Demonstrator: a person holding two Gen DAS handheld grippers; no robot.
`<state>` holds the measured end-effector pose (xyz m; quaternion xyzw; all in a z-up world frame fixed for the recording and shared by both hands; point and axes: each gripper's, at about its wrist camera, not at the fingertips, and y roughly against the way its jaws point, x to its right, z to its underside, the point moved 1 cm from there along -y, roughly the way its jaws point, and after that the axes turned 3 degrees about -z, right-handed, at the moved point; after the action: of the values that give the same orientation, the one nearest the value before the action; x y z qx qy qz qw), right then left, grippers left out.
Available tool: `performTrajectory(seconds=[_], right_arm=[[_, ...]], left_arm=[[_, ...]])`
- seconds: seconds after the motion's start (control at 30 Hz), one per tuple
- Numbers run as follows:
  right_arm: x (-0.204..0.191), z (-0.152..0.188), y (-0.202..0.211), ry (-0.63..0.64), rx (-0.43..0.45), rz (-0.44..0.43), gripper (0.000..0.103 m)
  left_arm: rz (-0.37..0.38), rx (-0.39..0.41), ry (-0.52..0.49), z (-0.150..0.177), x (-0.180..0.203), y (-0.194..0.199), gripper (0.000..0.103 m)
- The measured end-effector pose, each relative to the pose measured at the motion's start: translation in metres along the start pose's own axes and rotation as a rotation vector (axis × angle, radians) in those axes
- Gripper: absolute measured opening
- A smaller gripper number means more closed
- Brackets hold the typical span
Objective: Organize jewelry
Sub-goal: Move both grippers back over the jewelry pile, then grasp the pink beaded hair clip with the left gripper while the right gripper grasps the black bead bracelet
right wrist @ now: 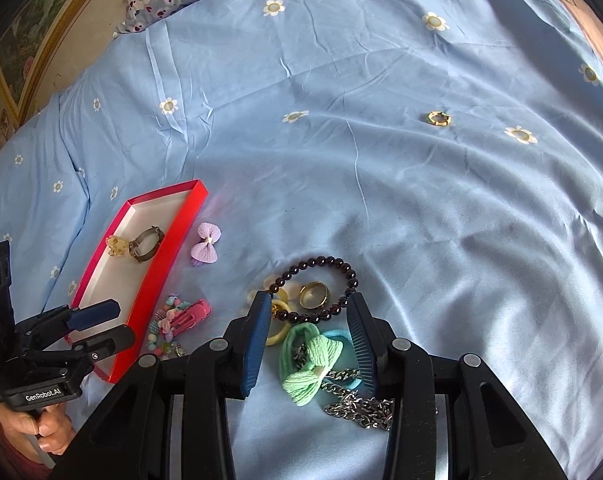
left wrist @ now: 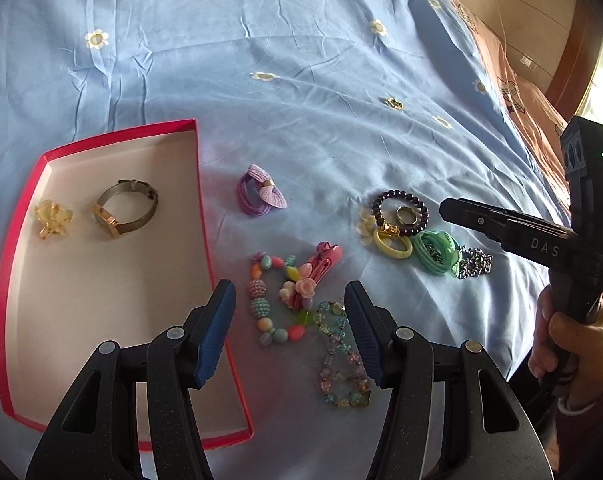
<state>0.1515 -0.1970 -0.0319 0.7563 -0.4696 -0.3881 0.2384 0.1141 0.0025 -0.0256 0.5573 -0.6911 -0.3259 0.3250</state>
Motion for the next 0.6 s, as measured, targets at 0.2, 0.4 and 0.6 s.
performTrajectory(seconds=[0.2,0.4,0.6], right_arm=[[0.008,-0.002,-0.01,0.01,-0.022,0.032,0.041],[0.018,-0.005,-0.028,0.03,-0.051,0.08,0.04],[0.017,-0.01,-0.042,0.07,-0.063,0.129,0.025]], left_arm=[[-0.002,-0.026,-0.016,-0.002,0.006,-0.017,0.056],[0.011,-0.053,-0.031,-0.002,0.01,-0.031,0.038],[0.043,-0.075,-0.027,0.002,0.009,-0.04,0.017]])
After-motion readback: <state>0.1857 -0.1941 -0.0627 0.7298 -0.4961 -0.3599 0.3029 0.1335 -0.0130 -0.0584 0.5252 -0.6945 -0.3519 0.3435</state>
